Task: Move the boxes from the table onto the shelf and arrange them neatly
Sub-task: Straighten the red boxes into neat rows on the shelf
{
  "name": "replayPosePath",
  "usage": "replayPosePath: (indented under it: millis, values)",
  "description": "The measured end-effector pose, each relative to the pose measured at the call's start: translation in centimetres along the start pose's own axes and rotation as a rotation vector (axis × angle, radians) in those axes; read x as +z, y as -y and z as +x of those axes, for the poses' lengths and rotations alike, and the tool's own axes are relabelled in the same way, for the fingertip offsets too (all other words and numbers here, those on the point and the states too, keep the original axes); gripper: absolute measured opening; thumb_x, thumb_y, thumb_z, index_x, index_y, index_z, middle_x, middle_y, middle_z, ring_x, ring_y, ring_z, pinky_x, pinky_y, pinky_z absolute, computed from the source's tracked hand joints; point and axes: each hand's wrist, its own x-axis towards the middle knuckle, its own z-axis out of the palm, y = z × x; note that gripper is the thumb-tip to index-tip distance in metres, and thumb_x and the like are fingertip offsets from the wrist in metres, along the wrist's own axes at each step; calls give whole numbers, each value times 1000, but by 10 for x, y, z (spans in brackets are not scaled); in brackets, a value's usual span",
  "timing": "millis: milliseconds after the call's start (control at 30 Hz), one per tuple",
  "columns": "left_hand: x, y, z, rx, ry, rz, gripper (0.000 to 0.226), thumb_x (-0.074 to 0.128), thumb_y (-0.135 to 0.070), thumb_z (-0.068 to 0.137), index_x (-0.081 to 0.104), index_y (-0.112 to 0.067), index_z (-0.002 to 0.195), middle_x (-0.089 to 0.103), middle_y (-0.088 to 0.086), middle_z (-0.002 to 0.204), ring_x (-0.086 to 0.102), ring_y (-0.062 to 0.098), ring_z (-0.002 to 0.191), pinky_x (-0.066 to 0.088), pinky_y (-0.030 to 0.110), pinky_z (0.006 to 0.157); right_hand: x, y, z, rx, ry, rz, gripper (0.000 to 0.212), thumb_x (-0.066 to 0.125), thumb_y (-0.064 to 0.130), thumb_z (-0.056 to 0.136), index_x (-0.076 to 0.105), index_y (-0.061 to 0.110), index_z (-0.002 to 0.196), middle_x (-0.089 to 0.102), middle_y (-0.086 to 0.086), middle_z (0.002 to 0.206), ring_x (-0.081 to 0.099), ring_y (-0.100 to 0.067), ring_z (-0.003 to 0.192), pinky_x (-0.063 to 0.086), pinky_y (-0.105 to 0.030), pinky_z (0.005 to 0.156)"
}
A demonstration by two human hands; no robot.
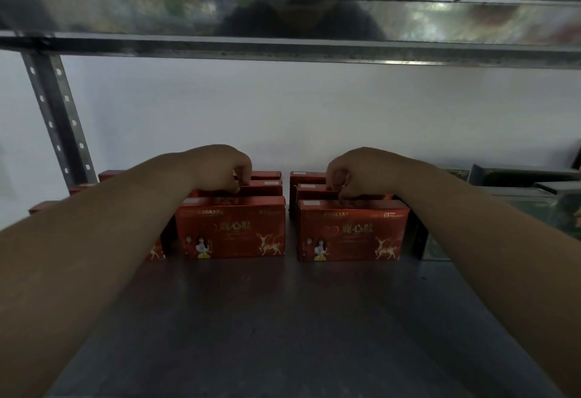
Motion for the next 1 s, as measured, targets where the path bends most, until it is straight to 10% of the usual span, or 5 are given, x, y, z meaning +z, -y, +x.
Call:
replayPosePath:
  millis: [833,1000]
  values:
    - [-4,13,1,33,-139,-131,13,59,-32,96,65,-31,108,63,-20,106,63,8,98,46,27,78,-8,-7,14,-20,-204,42,20,61,40,95,65,36,114,65,14,116,61,-10,107,49,-33,90]
    - [-4,22,21,-61,-46,-49,29,62,-27,94,60,-32,123,62,-12,122,58,12,107,47,33,91,-23,-10,34,75,46,-91,44,69,28,93,58,29,135,61,6,131,57,-15,116,44,-29,90]
